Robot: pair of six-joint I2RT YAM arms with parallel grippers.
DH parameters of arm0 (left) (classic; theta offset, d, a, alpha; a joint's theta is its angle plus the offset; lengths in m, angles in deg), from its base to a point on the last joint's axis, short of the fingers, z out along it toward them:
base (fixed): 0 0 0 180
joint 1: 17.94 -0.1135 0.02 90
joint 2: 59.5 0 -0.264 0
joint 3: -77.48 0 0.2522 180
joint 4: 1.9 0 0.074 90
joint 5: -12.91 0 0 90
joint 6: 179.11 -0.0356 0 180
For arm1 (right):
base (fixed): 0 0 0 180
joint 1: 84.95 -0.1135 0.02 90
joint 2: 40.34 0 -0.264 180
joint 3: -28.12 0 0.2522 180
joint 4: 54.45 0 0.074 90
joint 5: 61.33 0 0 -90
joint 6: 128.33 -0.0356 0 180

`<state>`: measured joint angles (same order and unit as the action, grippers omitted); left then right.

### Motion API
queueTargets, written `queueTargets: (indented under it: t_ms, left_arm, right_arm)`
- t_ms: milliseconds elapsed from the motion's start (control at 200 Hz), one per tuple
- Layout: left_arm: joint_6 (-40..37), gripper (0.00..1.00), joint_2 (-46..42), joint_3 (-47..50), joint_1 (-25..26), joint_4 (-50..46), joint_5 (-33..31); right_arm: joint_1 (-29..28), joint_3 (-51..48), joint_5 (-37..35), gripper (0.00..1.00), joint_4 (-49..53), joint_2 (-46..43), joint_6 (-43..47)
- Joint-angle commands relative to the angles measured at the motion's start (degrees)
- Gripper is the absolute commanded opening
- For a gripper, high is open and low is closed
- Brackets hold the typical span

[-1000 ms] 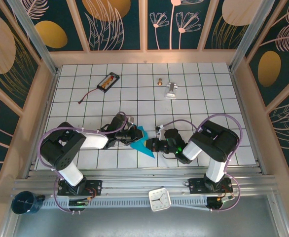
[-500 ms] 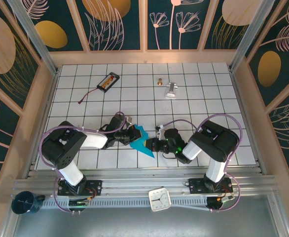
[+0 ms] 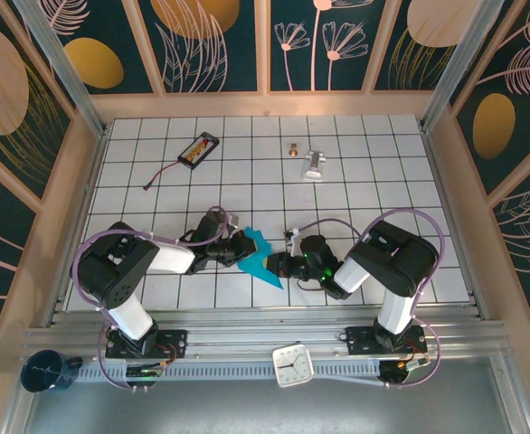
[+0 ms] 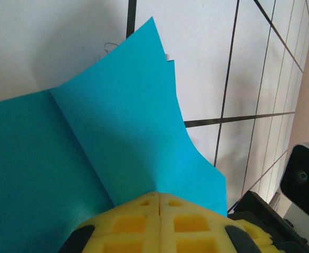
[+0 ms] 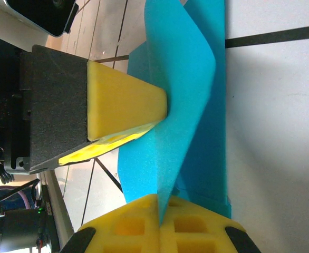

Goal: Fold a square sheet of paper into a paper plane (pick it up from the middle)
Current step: Perform the fourth fold on the wing at the bottom-center of the table.

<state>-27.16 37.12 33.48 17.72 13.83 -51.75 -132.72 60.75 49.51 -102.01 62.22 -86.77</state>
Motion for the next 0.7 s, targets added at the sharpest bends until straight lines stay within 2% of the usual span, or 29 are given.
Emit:
queueTargets:
  t_ms: [0,400,696]
  left_arm:
    - [0.8,0.04,-2.9,1.1,-0.4,3.3,1.5]
    - [-1.0,0.25,-7.5,1.1,1.3,4.3,4.7]
    - [-4.2,0.26,-2.6,-3.9,1.9,1.3,5.1]
  right_arm:
    - [-0.7,-0.2,-1.8,0.0,7.3,2.1,-0.3]
    - [-0.8,0.9,-1.6,0.01,9.6,1.8,0.3]
    - [-0.9,1.3,-1.8,0.02,10.4,2.2,0.6]
